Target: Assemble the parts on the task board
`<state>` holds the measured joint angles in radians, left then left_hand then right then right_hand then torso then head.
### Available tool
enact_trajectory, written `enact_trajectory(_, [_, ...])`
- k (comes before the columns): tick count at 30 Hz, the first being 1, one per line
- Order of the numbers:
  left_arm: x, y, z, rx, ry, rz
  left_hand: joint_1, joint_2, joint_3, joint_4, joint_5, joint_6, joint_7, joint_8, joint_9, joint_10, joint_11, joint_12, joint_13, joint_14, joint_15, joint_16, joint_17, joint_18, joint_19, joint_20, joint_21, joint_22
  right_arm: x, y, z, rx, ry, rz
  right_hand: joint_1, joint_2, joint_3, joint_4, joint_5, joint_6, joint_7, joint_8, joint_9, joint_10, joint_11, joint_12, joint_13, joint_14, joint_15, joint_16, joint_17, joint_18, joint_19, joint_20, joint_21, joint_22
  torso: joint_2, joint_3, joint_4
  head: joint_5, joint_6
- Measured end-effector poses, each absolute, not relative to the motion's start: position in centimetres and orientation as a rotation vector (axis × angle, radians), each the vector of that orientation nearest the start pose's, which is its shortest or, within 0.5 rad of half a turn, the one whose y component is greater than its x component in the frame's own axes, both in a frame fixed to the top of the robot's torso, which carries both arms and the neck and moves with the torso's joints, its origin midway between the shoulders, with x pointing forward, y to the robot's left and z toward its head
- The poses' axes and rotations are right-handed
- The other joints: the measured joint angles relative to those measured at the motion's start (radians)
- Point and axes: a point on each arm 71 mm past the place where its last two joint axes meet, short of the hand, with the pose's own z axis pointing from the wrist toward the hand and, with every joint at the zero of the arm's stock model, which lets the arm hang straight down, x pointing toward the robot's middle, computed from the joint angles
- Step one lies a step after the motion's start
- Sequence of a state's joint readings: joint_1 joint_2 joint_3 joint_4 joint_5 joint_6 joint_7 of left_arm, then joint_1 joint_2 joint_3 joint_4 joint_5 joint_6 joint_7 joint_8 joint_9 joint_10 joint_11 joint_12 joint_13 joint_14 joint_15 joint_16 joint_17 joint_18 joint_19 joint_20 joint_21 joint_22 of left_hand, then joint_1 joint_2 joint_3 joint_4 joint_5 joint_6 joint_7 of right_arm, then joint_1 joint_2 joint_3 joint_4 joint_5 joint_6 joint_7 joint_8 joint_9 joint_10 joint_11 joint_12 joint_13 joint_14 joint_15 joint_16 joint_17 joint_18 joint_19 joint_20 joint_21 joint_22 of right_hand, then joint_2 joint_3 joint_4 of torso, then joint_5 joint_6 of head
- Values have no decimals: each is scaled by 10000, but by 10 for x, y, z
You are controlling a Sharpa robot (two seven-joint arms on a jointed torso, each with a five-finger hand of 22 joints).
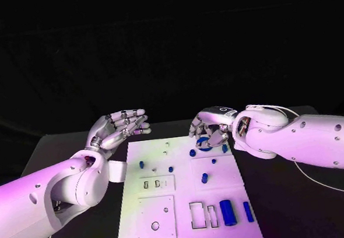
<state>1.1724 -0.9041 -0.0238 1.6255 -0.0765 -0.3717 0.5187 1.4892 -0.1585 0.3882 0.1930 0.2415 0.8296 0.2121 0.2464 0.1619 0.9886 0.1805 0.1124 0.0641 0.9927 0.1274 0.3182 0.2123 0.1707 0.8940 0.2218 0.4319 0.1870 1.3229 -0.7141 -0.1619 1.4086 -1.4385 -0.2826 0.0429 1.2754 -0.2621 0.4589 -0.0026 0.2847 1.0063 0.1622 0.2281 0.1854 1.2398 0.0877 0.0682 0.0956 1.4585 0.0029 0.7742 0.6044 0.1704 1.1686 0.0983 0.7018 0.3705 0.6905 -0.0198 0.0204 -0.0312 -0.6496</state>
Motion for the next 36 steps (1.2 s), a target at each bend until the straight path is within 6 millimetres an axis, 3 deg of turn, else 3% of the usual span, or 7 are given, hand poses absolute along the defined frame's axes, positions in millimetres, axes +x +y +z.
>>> enact_trajectory(3, [467, 211, -165, -9777, 13121, -15992, -53, -53, 0, 0, 0, 0, 0, 0, 0, 0, 0, 0, 0, 0, 0, 0, 0, 0, 0, 0, 0, 0, 505, -156, -173, -4101, 16389, 6952, 80, -80, 91, 148, 39, 12, -12, -78, 93, -59, -2, 2, 32, 30, -12, 2276, 2279, -16, 441, -1, 1632, 1897, 104, -22, 48, -42, 32])
enact_trajectory(5, [466, 211, -165, -9765, 13134, -16027, -53, -53, 0, 0, 0, 0, 0, 0, -1, 0, 0, -35, 0, 0, 0, 0, 10, -1, 0, 0, 0, 0, 505, -154, -173, -4297, 16371, 6787, 92, -92, 50, 236, 40, 12, -12, -136, 140, -129, 55, 2, 32, 30, -12, 3307, 3312, -227, 692, 24, 2559, 3033, 159, -35, 71, -57, 48])
enact_trajectory(9, [466, 212, -163, -9750, 13143, -16068, -52, -52, 0, 0, 0, -1, 0, 0, -1, 0, 0, -42, -1, -1, 1, 0, 14, -1, -1, 0, 0, -1, 505, -149, -174, -4647, 16370, 6502, 132, -132, 8, 361, 39, 11, -13, -178, 220, -198, 53, 2, 42, 66, 24, 4381, 4385, -239, 906, 91, 3657, 4418, 275, -62, 105, -64, 55])
enact_trajectory(12, [465, 212, -163, -9767, 13171, -16083, -107, -107, 0, 0, 0, -1, 0, 0, -1, 0, 0, -42, -1, -1, 1, 0, 26, -1, -1, 0, 0, -1, 505, -148, -176, -4823, 16423, 6299, 132, -132, -78, 447, 39, 11, -13, -178, 263, -234, 89, 2, 63, 66, 24, 4878, 4889, -397, 1090, 91, 4200, 5132, 342, -81, 121, -53, 53])
enact_trajectory(20, [463, 213, -161, -9777, 13204, -16136, -107, -107, 0, 0, 0, -1, 0, -1, -2, -1, 1, -80, -2, -1, 1, 0, 26, -2, -1, 0, 0, -1, 506, -148, -178, -5103, 16608, 5851, 132, -132, -144, 513, -6, 11, -13, -233, 306, -269, 54, 3, 93, 65, 24, 5350, 5381, -395, 1208, 140, 4743, 5863, 449, -126, 134, -64, 37])
enact_trajectory(24, [463, 213, -160, -9764, 13206, -16163, -107, -107, -1, 0, 0, -1, 0, -1, -2, -1, 1, -80, -2, -2, 1, 0, 36, -1, -1, 0, 0, -2, 506, -148, -181, -5190, 16726, 5675, 167, -167, -173, 541, -6, 47, 23, -233, 327, -269, 54, 3, 105, 65, 24, 5442, 5484, -547, 1265, 127, 4869, 6086, 492, -143, 146, -65, 16])
enact_trajectory(36, [463, 214, -159, -9784, 13243, -16150, -143, -143, -1, 0, -1, -2, 0, -1, -3, -1, 1, -117, -3, -6, -2, -1, 44, -2, -1, 0, 0, -2, 507, -147, -190, -5325, 16980, 5421, 298, -48, -11, 702, -6, 97, -27, -233, 409, -241, 26, 3, 160, 65, 24, 5735, 5754, -548, 1410, 122, 5300, 6624, 576, -154, 223, -35, -56])
